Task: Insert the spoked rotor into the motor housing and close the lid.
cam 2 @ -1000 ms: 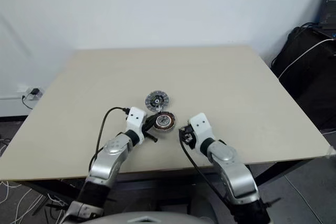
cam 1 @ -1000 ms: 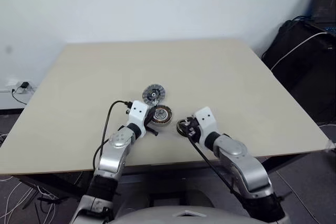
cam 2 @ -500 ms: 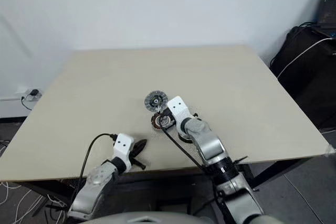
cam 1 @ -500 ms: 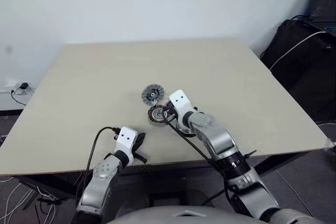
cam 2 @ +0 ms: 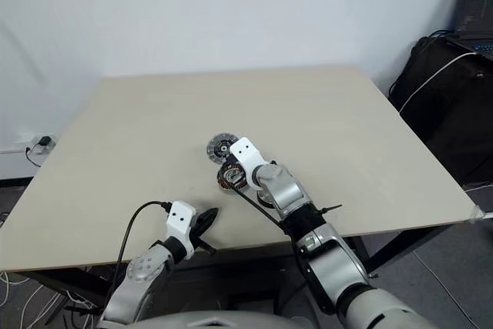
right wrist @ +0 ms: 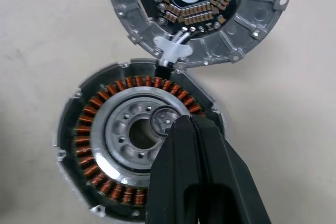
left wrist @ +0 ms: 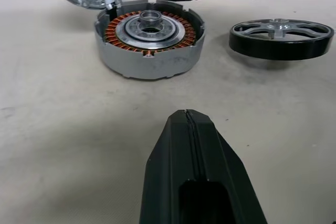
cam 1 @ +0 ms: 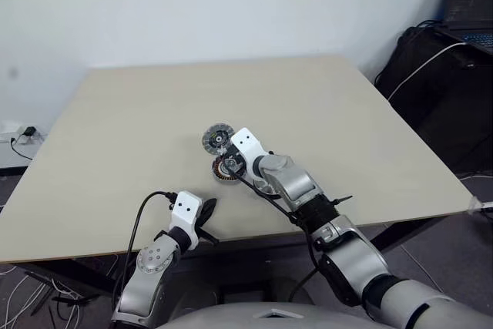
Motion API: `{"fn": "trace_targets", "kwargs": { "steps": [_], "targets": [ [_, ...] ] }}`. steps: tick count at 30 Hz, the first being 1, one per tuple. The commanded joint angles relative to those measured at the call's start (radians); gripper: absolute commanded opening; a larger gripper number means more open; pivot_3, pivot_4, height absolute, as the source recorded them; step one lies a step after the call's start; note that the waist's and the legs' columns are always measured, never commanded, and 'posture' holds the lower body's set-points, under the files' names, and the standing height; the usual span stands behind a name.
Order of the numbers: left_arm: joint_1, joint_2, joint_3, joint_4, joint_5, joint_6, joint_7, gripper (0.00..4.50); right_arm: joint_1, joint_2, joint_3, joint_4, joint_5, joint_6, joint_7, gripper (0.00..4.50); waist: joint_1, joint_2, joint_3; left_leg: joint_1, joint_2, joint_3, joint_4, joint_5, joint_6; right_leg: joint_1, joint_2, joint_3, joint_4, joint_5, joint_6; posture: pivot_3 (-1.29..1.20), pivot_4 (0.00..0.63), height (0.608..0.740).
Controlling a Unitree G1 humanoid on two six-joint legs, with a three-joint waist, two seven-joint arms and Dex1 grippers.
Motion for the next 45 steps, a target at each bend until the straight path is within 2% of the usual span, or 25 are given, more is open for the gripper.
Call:
{"fn": "trace_targets", "kwargs": {
  "steps": [1,14,23,30,36,45],
  "targets": [
    [-0.014,-0.003,-0.005,-0.049,-0.01,-0.019,-0.003,0.0,-0.053,0.015,-0.017,0.033,-0.009,-0.048,0.01,0.02,-0.002,0.0,0.0,0.0,0.0,0.0,0.0,0.0,0.0,0.0,0.0,0.0,0.0,0.0,0.0,0.0,0.0,0.74],
    [-0.022,-0.002,-0.003,-0.037,-0.019,-0.02,-0.002,0.0,-0.119,0.062,-0.012,0.201,-0.035,-0.167,0.063,0.02,-0.005,0.001,0.0,0.0,0.0,0.0,-0.002,0.0,-0.001,-0.001,0.0,0.0,0.0,0.0,-0.001,0.0,0.0,0.74],
    [-0.004,-0.003,-0.003,-0.046,-0.02,-0.026,0.006,0.0,-0.125,0.072,-0.013,0.243,-0.056,-0.186,0.092,0.02,-0.009,0.002,0.0,0.0,0.0,-0.001,-0.002,0.0,-0.001,-0.002,0.0,0.0,0.0,0.0,-0.001,0.0,0.0,0.74],
    [-0.001,-0.003,-0.004,-0.051,-0.019,-0.025,0.01,0.0,-0.085,0.067,0.009,0.187,-0.056,-0.123,0.16,0.02,-0.009,0.002,-0.001,0.0,0.0,-0.001,-0.002,0.0,-0.001,-0.002,0.0,0.0,0.0,0.001,-0.001,0.0,0.0,0.74],
    [-0.005,-0.003,-0.008,-0.048,-0.021,-0.021,0.007,0.0,-0.01,0.048,0.043,0.042,-0.043,-0.124,0.268,0.02,-0.01,0.002,-0.001,0.0,0.0,-0.001,-0.001,0.0,-0.001,-0.001,0.0,0.0,0.0,0.0,-0.001,0.0,0.0,0.74],
    [-0.024,-0.004,-0.014,-0.039,-0.025,-0.012,0.003,0.0,-0.025,0.048,-0.042,0.02,-0.044,-0.196,0.151,0.02,-0.01,0.003,-0.001,0.001,0.0,-0.001,-0.001,0.001,-0.001,-0.001,0.0,-0.001,0.0,0.0,-0.001,0.0,0.0,0.74]
  ]
}}
